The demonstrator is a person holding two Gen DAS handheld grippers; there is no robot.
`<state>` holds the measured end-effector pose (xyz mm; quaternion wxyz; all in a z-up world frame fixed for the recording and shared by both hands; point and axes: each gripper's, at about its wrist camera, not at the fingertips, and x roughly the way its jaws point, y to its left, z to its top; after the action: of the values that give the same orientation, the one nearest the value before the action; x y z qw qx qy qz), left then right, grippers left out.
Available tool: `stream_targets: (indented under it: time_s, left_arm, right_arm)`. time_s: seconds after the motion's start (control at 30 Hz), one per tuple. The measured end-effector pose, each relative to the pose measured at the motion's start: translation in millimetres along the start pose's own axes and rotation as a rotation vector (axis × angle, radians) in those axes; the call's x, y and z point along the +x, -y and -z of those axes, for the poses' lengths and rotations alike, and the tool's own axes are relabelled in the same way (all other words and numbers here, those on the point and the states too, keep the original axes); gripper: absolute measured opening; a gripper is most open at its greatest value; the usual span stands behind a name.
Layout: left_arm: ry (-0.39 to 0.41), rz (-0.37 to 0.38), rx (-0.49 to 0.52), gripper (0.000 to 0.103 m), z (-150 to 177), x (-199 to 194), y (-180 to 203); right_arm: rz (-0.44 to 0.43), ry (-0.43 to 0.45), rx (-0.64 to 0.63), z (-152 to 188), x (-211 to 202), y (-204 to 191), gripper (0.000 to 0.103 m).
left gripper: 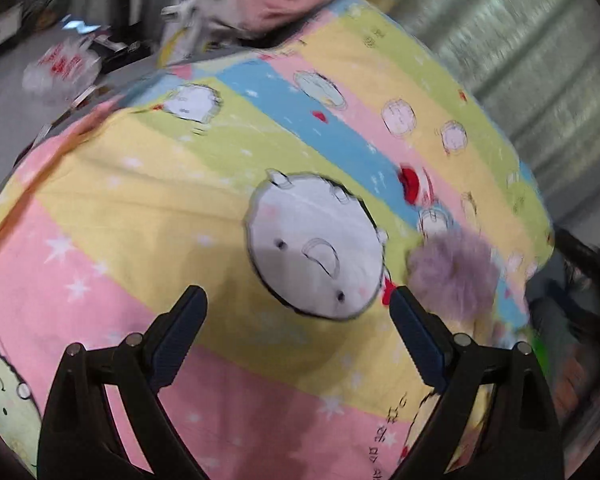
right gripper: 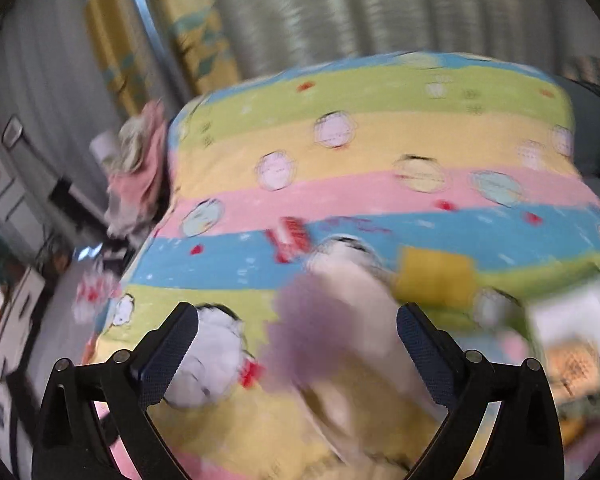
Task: Organize soft objects
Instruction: 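Swing the right tool back and grasp the red-and-white knit cloth, then lift the red-and-white cloth with the right tool toward the box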
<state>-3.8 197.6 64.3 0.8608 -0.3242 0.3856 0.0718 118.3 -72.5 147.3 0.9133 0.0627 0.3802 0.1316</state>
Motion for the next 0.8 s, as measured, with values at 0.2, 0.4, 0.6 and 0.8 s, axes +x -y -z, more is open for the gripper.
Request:
stream_targets:
  time_s: [0.2,0.4,0.6,0.8]
  left_arm:
    - [0.018,-0.025,-0.089,0.092,-12,-16,-27]
    - [0.020,-0.012,-0.082,0.092,-18,-16,-24]
    - [-0.010,-0.012,-0.042,0.092,-16,-5,-15]
    - [0.000,-0.001,0.002,0.092,-11,-7,-6]
  right_arm:
    - [0.118,-0.179,-0.080,-48,139,-38,0.099]
    - [0.208,-0.254,-0.055,-55,220,-30,0.082]
    - [0.252,-0.264,-0.018,-41,219,-22,0.042]
    - [0.044,-0.140,0.022,-38,102,-33,0.042]
